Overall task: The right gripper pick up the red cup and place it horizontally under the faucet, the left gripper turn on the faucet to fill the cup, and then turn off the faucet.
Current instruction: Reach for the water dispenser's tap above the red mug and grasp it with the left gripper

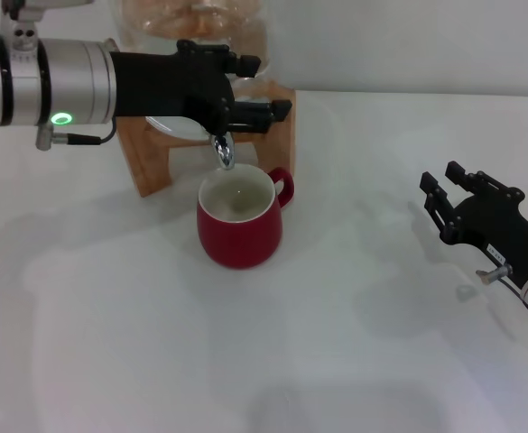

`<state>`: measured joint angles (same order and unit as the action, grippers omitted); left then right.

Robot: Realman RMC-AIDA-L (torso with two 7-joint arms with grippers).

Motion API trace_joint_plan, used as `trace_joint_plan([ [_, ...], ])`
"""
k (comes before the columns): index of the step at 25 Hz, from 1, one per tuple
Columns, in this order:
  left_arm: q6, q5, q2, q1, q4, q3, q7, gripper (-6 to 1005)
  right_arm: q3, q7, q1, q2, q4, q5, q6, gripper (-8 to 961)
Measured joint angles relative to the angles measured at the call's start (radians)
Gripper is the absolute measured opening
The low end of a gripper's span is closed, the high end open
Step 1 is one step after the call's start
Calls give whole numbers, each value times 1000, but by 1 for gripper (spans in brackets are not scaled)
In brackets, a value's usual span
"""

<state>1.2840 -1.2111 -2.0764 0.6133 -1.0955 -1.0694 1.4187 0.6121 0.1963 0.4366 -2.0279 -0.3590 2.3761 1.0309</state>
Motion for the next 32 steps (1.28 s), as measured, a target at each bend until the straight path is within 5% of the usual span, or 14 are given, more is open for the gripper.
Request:
trace_joint_plan([
  [32,-39,23,0,1,-6,-60,-21,759,-2,2,-7,0,-3,5,0,363],
])
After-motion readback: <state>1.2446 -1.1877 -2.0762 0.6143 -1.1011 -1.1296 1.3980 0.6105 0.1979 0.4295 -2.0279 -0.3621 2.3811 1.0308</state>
